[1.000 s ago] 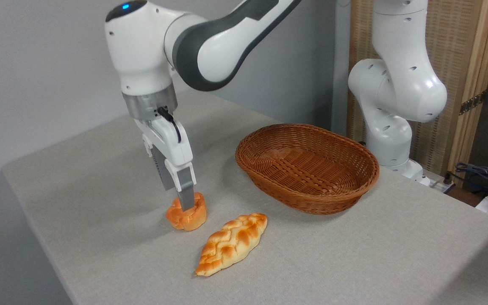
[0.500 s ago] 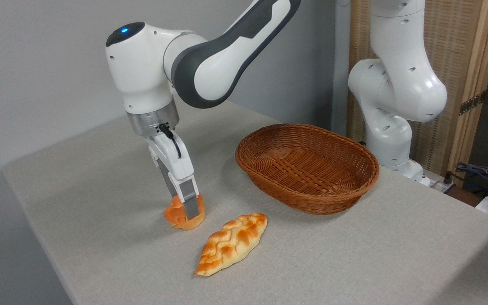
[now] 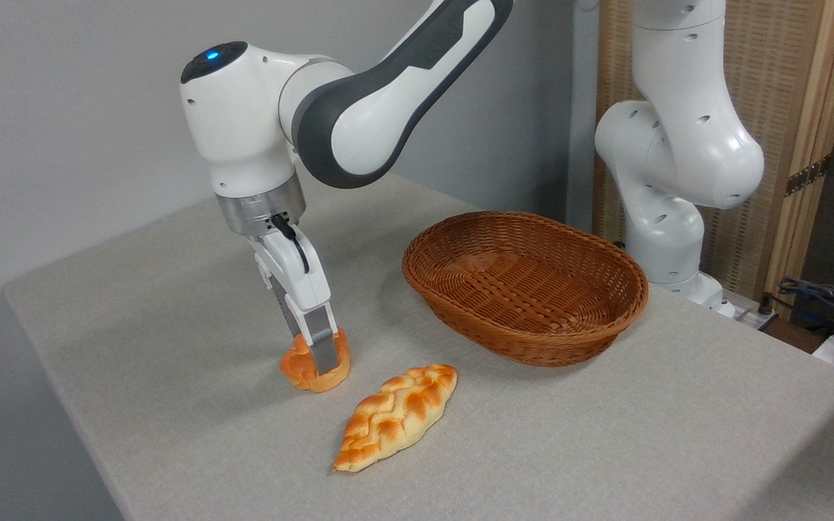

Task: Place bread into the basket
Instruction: 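Close the gripper on the round orange bun and lift it, then carry the bun over the wicker basket and lower it inside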

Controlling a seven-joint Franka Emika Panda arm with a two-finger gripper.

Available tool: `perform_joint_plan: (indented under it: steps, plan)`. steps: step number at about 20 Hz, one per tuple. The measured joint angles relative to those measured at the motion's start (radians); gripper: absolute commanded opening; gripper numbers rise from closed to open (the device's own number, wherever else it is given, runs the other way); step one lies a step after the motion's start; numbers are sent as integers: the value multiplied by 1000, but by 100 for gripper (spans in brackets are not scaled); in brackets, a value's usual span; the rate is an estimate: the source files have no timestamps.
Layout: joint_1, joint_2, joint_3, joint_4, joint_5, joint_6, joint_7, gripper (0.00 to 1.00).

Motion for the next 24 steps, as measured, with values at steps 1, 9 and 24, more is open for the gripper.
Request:
perform_joint_plan:
  steps: [1,9,24]
  plan:
    - [0,0,0,0,0,0,0,18]
    - [0,-9,-1,5,0,0,-1,16]
    - [4,-459,3,-83,0,-487,26,25]
